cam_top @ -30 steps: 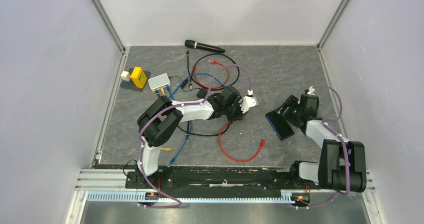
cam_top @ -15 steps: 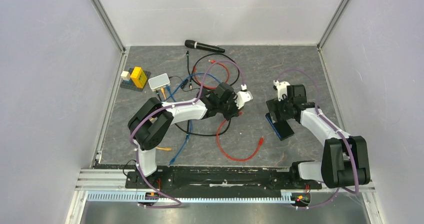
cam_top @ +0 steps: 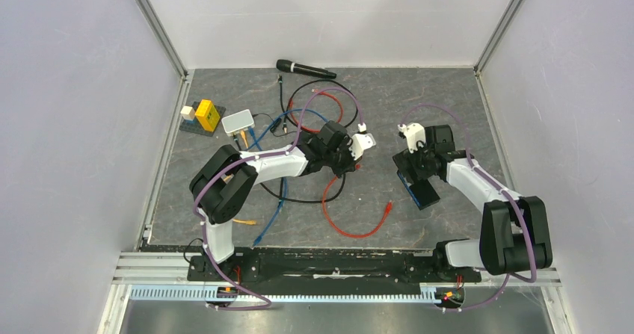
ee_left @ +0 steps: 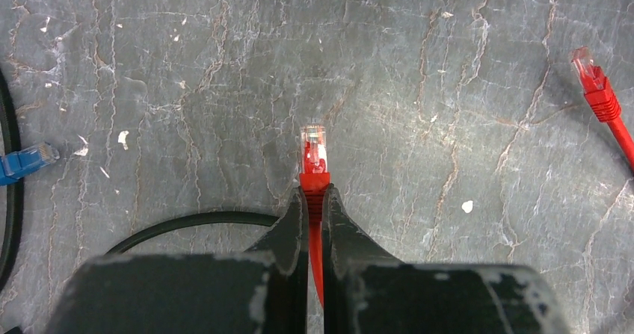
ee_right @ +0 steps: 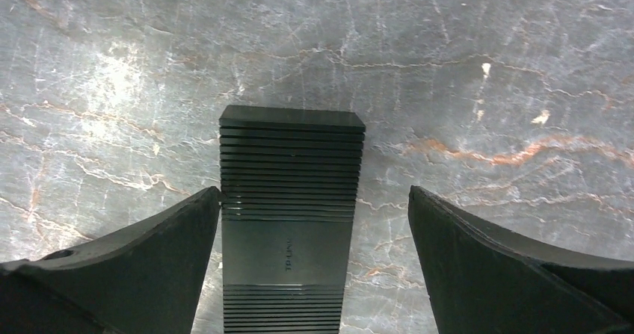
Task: Insert the plug into the switch port
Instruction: Move the switch port to the center of the board.
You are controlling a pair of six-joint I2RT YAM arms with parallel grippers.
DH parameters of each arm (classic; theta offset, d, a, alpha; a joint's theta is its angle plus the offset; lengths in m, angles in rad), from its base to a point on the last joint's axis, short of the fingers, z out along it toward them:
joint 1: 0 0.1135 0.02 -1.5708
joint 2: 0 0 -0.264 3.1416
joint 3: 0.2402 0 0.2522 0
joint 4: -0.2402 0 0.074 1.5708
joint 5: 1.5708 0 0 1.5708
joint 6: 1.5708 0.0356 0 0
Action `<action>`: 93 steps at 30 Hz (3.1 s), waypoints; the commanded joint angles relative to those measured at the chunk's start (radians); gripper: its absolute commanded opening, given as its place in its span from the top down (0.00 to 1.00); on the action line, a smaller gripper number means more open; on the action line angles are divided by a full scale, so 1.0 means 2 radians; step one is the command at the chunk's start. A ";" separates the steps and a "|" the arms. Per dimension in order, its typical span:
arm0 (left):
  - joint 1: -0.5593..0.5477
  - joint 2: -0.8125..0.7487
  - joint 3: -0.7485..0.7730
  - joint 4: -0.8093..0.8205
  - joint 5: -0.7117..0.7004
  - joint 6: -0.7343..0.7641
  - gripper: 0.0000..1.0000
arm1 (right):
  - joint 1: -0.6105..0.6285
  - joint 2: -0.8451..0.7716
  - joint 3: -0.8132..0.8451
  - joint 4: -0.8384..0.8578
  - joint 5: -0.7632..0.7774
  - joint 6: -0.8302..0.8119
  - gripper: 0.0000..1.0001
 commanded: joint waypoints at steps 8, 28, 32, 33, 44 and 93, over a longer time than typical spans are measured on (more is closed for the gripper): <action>0.000 -0.019 0.001 0.023 0.021 -0.018 0.98 | 0.003 0.024 -0.005 -0.016 0.002 0.006 0.02; -0.002 -0.002 -0.011 0.059 0.030 -0.045 0.98 | 0.041 0.130 0.061 0.070 0.031 0.222 0.53; -0.009 -0.012 -0.046 0.119 0.036 -0.057 0.98 | 0.061 0.157 0.097 0.069 0.058 0.249 0.48; -0.012 -0.013 -0.049 0.123 0.034 -0.057 0.98 | 0.063 0.161 0.104 0.069 0.061 0.255 0.44; -0.056 0.005 -0.057 0.151 0.028 -0.057 0.98 | 0.038 0.115 0.127 0.025 0.015 0.221 0.15; -0.087 0.073 0.014 0.159 0.009 -0.044 0.98 | -0.113 0.104 -0.036 0.094 -0.231 0.191 0.52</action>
